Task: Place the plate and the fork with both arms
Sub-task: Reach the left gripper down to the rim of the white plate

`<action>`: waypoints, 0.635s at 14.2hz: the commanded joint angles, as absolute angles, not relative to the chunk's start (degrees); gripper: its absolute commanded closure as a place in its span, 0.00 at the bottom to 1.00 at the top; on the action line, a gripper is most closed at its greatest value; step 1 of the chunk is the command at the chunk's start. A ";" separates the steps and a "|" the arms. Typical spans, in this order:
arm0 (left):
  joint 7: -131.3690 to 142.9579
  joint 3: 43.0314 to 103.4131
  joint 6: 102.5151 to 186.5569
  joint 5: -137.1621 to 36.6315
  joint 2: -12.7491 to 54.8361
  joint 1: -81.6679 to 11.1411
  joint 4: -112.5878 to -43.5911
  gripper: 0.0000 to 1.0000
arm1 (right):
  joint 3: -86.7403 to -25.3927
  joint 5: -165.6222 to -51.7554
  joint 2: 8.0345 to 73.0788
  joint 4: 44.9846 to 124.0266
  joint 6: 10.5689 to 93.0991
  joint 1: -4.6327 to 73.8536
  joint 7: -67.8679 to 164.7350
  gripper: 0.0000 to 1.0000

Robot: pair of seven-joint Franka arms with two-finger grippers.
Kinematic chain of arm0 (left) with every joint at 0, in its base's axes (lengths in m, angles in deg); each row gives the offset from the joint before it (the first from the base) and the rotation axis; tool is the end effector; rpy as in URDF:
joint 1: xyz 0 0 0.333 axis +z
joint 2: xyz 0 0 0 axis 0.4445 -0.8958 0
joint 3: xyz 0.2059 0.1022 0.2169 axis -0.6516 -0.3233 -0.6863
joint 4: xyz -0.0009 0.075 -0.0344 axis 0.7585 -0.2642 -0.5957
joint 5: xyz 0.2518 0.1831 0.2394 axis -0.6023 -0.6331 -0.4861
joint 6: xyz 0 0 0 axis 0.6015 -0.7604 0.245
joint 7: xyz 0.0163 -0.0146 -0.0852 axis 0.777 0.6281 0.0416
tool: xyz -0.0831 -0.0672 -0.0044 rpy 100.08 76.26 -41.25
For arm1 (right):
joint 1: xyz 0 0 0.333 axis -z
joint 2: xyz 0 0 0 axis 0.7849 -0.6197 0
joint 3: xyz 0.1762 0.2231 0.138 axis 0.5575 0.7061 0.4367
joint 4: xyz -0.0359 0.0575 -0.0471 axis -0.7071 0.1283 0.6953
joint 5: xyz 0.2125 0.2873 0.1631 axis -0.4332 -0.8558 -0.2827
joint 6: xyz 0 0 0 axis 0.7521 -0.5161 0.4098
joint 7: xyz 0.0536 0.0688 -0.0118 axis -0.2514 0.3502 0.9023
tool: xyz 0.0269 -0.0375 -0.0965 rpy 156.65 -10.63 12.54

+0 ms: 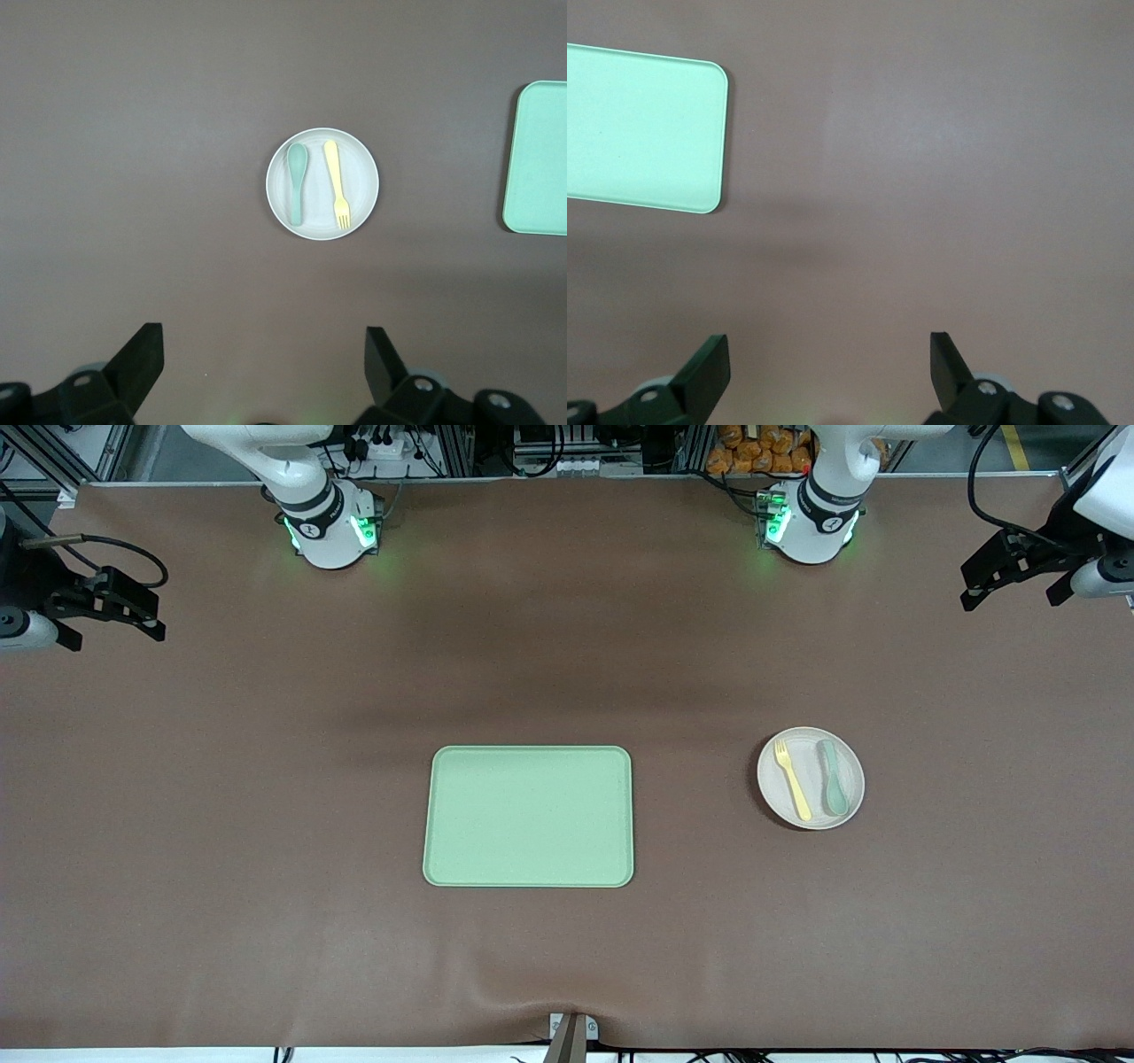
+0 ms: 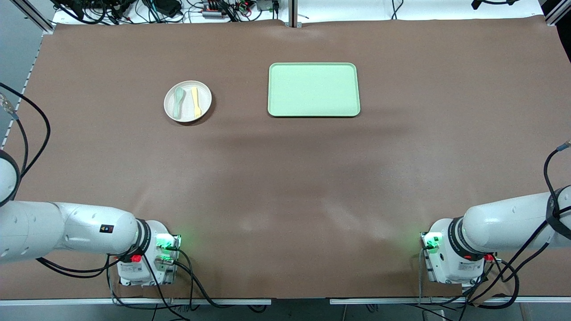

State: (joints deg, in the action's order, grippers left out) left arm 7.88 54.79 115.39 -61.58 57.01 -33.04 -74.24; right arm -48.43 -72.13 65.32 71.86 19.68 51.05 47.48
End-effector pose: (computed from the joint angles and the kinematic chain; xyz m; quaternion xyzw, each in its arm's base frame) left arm 0.4902 -0.0508 0.6690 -0.9994 -0.0193 -0.0235 0.0170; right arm 0.5351 0.0276 0.6575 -0.9980 -0.0608 0.0148 0.0031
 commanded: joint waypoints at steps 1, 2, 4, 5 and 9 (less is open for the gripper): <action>7.08 54.20 113.51 -60.75 56.77 -33.16 -72.77 0.00 | -48.68 -72.19 64.99 70.83 19.01 50.74 48.24 0.00; 7.17 54.19 113.51 -60.75 56.77 -33.16 -72.68 0.00 | -48.68 -72.19 64.99 70.83 19.01 50.74 48.24 0.00; 7.08 54.11 113.51 -60.93 56.34 -32.81 -72.07 0.00 | -48.68 -72.19 64.99 70.83 19.01 50.83 48.24 0.00; 7.08 53.84 113.51 -61.10 55.20 -32.72 -70.76 0.00 | -48.68 -72.46 64.99 70.83 19.01 50.83 48.24 0.00; 7.08 53.75 114.03 -60.75 50.29 -32.63 -71.10 0.00 | -48.68 -72.55 65.08 70.83 18.83 50.92 48.24 0.00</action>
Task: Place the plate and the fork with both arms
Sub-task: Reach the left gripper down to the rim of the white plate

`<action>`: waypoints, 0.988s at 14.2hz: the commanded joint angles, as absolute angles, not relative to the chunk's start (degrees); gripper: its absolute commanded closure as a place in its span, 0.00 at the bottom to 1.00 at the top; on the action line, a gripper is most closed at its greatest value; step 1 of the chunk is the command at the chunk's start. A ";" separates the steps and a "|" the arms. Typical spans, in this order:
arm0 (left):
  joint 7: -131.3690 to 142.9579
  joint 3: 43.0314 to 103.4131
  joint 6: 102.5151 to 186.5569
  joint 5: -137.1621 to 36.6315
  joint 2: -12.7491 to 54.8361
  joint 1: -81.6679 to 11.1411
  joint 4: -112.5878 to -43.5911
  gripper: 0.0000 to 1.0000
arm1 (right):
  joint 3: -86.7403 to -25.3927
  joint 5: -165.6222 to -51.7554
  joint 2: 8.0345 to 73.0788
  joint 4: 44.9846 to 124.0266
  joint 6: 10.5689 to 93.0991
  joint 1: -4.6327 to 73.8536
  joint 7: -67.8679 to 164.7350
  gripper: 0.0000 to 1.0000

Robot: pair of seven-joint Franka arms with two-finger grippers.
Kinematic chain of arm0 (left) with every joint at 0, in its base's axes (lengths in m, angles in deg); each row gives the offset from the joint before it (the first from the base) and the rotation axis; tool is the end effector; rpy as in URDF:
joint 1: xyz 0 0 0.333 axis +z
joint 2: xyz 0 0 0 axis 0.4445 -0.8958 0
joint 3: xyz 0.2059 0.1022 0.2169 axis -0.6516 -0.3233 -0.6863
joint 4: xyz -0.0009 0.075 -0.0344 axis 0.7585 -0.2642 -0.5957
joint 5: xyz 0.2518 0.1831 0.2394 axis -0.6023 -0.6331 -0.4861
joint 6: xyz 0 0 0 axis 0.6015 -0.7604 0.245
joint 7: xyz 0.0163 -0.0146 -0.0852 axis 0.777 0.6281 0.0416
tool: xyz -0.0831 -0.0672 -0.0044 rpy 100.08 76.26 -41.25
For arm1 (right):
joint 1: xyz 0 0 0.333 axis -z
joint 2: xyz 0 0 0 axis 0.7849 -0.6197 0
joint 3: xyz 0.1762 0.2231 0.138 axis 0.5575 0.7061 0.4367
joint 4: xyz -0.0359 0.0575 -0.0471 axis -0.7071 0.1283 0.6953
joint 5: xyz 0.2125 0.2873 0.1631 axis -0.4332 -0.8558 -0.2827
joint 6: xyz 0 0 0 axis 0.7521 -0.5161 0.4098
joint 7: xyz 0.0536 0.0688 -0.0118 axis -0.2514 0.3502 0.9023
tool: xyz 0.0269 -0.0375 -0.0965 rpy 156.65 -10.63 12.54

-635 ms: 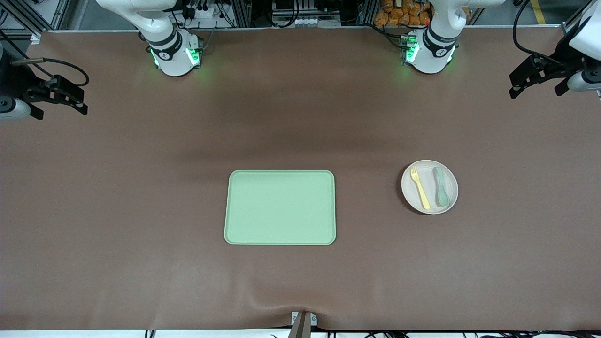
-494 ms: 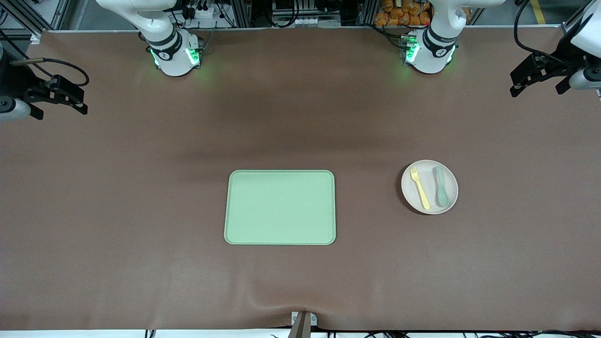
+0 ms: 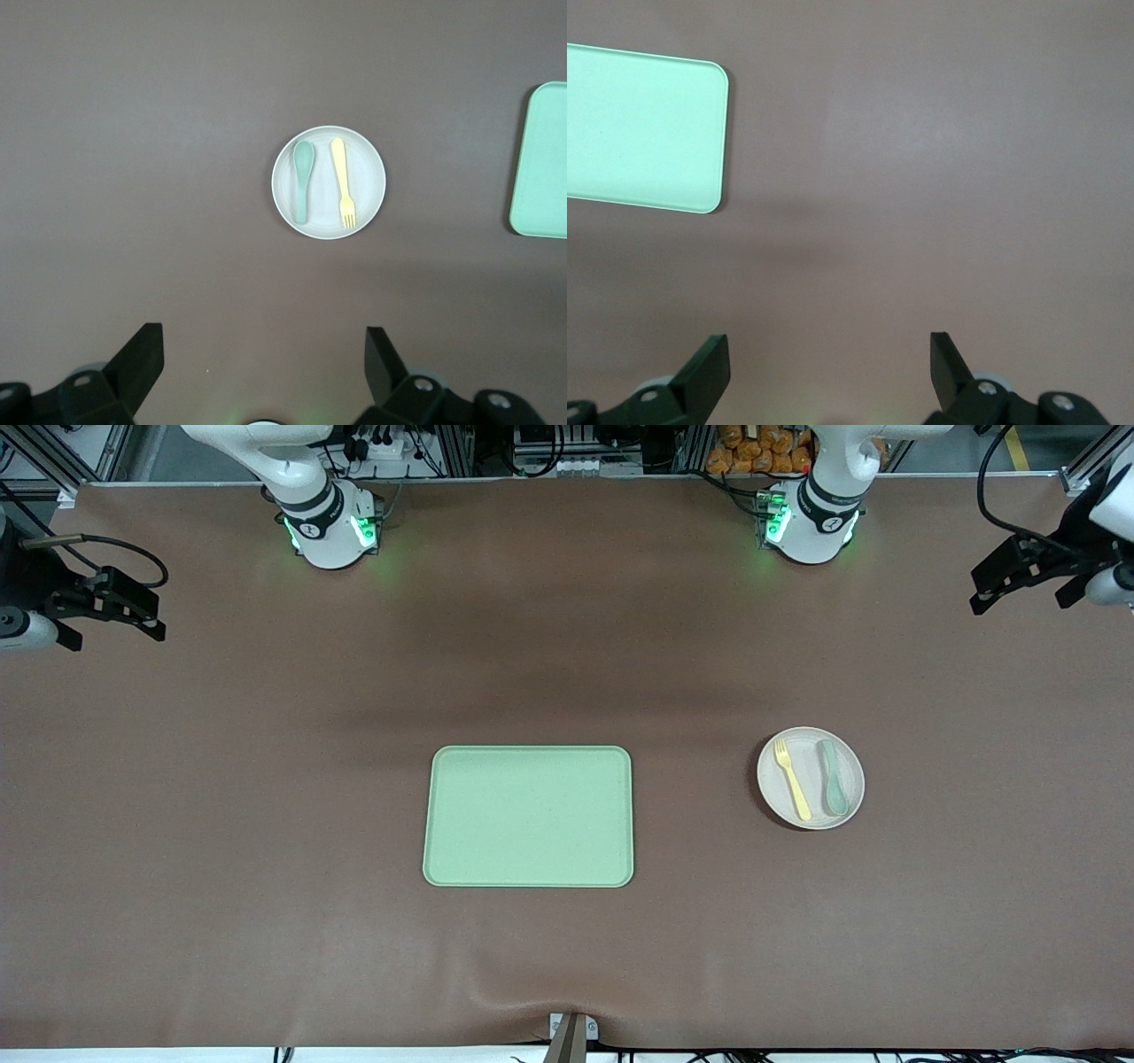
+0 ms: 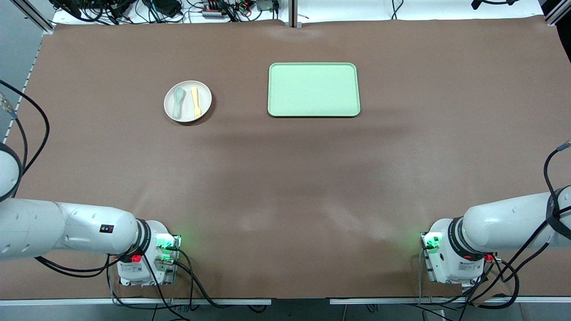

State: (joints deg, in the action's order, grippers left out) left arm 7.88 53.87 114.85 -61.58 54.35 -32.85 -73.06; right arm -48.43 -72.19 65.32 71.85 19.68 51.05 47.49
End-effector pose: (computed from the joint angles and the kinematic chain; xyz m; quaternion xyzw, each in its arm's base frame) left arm 0.5053 -0.0421 0.6546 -0.9994 -0.0288 -0.0057 0.0184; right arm 0.5351 0.0277 0.6576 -0.9980 -0.0609 0.0147 0.0036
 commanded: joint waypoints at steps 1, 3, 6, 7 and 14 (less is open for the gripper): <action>7.08 53.75 114.38 -60.75 48.44 -32.19 -72.06 0.00 | -48.68 -72.55 65.08 70.83 18.83 50.92 48.24 0.00; 7.17 53.84 121.90 -60.66 48.51 -31.23 -79.23 0.00 | -48.68 -72.55 65.08 70.83 18.83 50.92 48.24 0.00; 7.25 53.84 133.49 -59.01 47.98 -29.30 -89.25 0.00 | -48.68 -72.55 65.08 70.91 18.74 50.92 48.24 0.00; 7.25 53.84 138.76 -56.12 47.90 -28.16 -93.38 0.00 | -48.68 -72.55 65.08 70.91 18.74 50.92 48.24 0.00; 7.08 53.93 156.99 -51.35 37.37 -24.99 -102.38 0.00 | -48.68 -72.55 64.99 70.83 18.74 50.83 48.24 0.00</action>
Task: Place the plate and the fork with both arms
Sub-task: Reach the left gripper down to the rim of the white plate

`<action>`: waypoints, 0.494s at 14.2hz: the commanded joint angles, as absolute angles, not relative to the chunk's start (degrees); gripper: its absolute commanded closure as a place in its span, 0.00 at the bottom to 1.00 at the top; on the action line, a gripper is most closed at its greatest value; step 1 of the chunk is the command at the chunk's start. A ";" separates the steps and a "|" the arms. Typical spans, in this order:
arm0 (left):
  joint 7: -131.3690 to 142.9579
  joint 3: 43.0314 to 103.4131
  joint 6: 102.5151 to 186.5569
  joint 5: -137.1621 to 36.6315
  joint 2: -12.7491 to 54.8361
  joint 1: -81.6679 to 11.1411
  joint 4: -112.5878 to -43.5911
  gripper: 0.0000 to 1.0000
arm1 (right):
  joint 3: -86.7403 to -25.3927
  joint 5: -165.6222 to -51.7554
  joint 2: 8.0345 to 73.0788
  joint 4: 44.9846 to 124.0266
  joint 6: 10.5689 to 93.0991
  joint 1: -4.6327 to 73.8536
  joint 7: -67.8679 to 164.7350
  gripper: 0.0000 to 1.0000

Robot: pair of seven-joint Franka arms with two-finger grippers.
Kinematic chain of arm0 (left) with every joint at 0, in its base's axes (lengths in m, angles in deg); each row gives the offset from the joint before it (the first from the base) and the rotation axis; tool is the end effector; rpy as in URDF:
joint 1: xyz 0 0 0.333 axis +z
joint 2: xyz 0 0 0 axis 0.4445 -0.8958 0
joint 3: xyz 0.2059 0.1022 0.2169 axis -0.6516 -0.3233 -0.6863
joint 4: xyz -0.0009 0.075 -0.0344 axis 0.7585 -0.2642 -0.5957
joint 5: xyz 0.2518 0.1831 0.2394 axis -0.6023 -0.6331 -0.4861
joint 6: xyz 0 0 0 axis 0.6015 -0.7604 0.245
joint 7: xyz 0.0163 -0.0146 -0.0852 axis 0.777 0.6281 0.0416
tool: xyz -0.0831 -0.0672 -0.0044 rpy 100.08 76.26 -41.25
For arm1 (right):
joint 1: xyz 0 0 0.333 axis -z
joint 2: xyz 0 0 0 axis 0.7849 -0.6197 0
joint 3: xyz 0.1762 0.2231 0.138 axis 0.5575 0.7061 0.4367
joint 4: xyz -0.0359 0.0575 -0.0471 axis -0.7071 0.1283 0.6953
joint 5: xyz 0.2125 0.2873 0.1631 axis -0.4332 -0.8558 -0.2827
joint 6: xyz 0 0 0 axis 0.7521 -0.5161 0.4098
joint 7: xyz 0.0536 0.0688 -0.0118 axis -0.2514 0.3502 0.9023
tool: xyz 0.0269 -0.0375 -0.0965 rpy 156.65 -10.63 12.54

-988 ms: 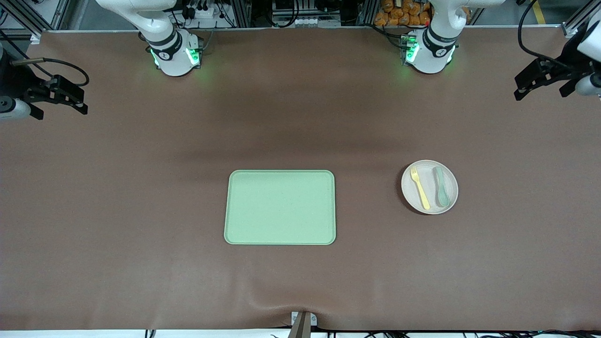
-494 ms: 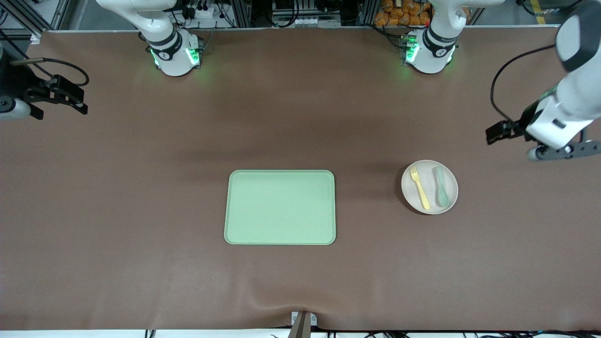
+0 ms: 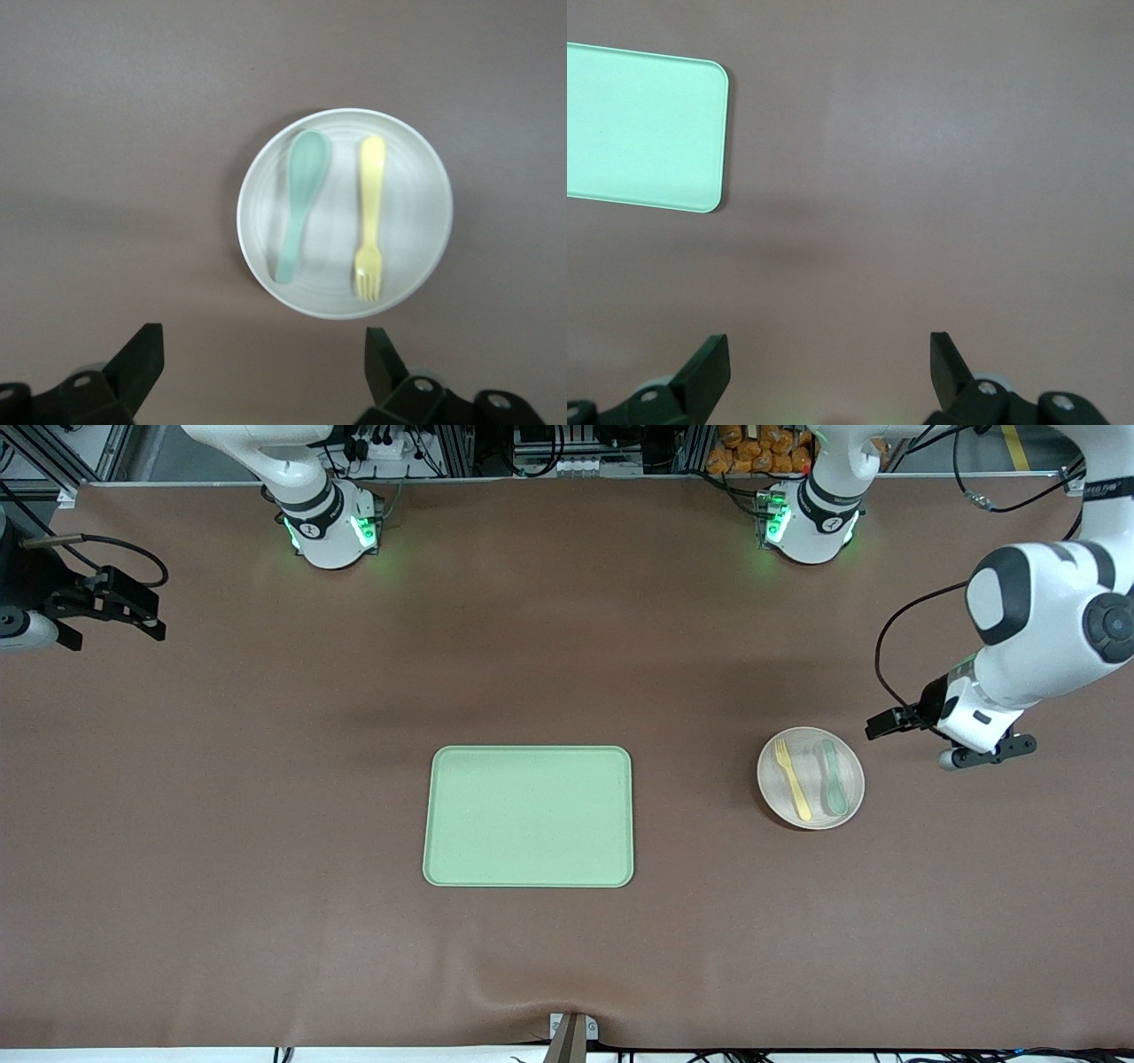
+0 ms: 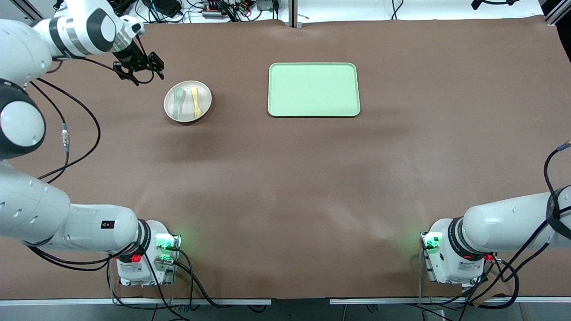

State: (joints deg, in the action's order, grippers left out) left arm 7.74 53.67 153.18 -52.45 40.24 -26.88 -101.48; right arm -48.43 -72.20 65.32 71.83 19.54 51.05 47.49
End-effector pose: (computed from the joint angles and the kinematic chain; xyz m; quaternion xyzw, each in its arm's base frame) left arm 0.5474 0.0035 0.3458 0.9916 0.1162 -0.0361 0.0436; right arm 0.5348 0.0277 0.6575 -0.9980 -0.0609 0.0158 0.0037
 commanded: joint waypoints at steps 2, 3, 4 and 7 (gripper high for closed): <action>7.08 53.93 161.47 -51.17 33.76 -24.72 -103.27 0.05 | -48.68 -72.55 64.99 70.91 18.74 50.83 48.24 0.00; 7.08 54.02 163.41 -50.91 32.09 -24.37 -103.36 0.10 | -48.68 -72.55 64.99 70.83 18.74 50.83 48.32 0.00; 7.08 54.02 164.82 -50.47 30.77 -24.11 -103.36 0.14 | -48.68 -72.55 64.99 70.83 18.74 50.83 48.24 0.00; 7.08 54.28 167.90 -47.49 27.69 -24.10 -103.62 0.21 | -48.68 -72.55 64.99 70.83 18.74 50.92 48.24 0.00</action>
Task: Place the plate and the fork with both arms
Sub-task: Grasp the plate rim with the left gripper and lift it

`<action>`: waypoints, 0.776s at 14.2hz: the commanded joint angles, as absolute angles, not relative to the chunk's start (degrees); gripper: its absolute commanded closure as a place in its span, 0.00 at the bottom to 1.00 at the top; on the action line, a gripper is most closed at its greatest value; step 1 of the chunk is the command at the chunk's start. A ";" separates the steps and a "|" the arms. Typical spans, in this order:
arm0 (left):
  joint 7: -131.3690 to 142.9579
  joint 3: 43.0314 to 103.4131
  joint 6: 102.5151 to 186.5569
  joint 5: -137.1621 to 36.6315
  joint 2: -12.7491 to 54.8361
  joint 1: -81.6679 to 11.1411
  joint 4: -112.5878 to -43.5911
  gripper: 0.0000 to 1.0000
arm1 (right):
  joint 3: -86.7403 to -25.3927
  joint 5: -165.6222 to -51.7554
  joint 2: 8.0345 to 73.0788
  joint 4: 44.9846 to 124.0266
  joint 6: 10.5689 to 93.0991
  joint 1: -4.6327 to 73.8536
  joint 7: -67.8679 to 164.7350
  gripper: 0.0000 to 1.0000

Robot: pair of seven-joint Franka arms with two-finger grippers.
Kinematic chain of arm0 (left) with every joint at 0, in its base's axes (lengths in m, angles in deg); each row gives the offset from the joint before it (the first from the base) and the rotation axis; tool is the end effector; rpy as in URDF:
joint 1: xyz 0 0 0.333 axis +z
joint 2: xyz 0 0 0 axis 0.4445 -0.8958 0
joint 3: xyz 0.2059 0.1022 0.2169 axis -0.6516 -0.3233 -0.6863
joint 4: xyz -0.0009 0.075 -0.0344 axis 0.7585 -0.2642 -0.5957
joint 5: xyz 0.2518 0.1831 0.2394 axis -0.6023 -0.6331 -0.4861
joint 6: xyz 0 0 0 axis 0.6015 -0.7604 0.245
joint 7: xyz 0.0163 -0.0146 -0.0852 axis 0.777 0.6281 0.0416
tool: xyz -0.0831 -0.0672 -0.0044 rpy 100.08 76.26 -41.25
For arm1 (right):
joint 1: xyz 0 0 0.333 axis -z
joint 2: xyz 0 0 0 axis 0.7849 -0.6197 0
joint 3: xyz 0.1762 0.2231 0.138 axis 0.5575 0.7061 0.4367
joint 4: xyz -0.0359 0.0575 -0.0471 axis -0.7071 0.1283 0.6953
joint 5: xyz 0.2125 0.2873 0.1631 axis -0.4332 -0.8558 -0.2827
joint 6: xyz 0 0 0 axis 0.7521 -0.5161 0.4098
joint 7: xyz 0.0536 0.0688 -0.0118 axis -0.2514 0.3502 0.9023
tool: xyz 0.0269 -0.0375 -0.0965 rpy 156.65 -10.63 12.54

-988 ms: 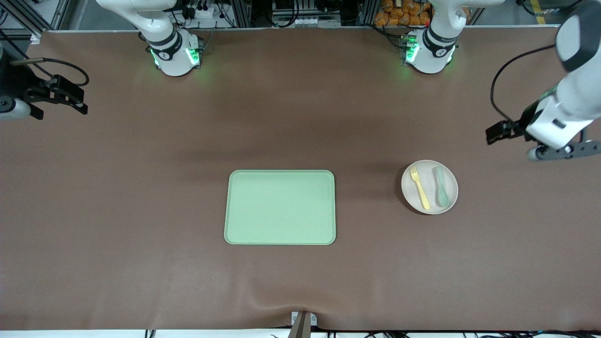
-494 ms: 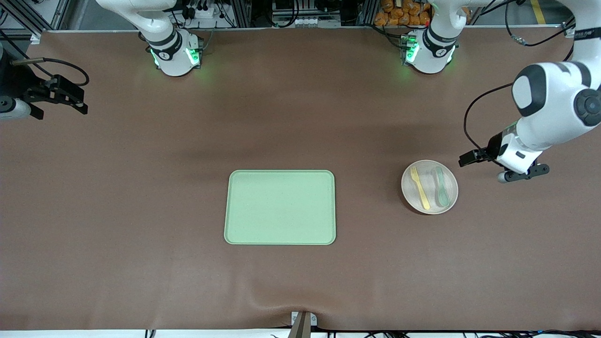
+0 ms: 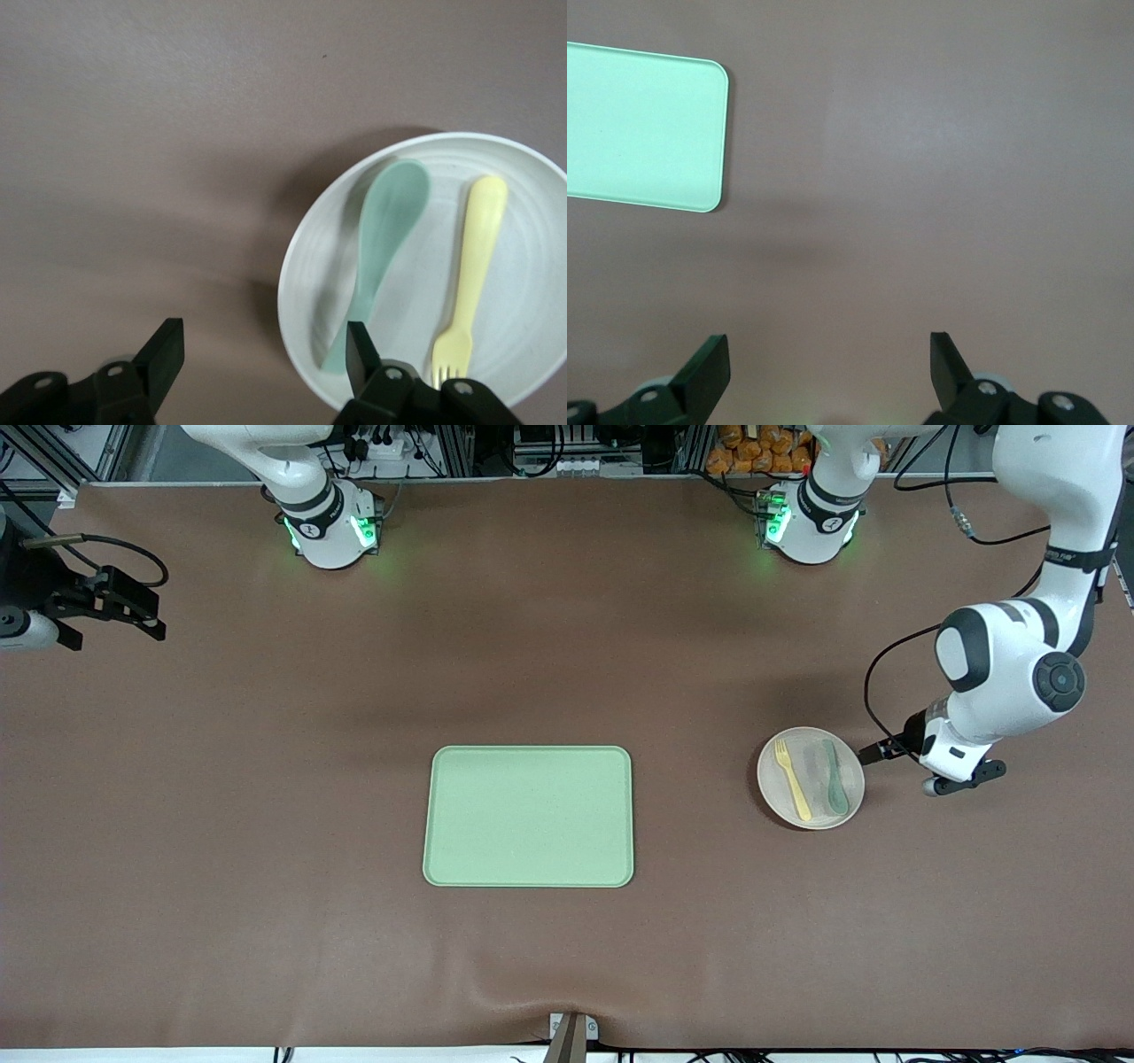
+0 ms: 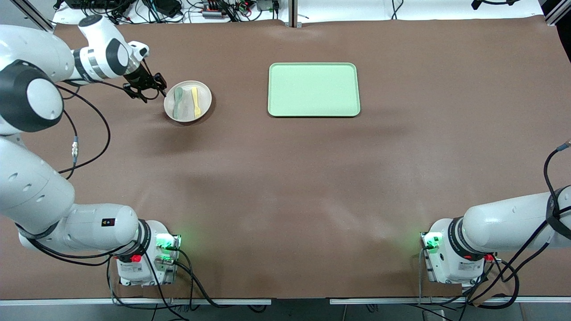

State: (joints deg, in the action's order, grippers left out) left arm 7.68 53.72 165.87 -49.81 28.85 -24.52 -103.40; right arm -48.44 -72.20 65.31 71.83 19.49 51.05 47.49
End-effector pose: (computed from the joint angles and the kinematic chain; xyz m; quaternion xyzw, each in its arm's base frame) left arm 0.5524 0.0293 0.2400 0.9848 0.1623 -0.0405 0.0473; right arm 0.5348 0.0276 0.6573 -0.9980 -0.0608 0.0163 0.0037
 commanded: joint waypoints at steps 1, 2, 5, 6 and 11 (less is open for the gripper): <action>7.08 54.37 168.78 -47.22 26.72 -24.10 -103.62 0.22 | -48.68 -72.55 64.99 70.83 18.74 50.83 48.32 0.00; 7.08 54.37 169.92 -47.22 25.93 -24.19 -103.62 0.25 | -48.68 -72.55 64.99 70.83 18.74 50.92 48.24 0.00; 7.08 54.46 170.63 -47.13 24.52 -24.10 -103.62 0.34 | -48.68 -72.55 64.99 70.83 18.74 50.83 48.24 0.00; 6.99 54.46 170.63 -47.13 24.26 -24.10 -103.53 0.39 | -48.68 -72.55 64.99 70.83 18.74 50.83 48.24 0.00; 7.08 54.54 170.63 -43.88 22.76 -24.72 -102.74 0.81 | -48.68 -72.55 64.99 70.91 18.74 50.92 48.24 0.00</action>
State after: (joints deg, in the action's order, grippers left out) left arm 7.68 54.14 169.89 -45.56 23.66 -24.67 -103.36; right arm -48.43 -72.20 65.31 71.83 19.48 51.05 47.51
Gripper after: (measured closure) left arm 0.661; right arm 0.000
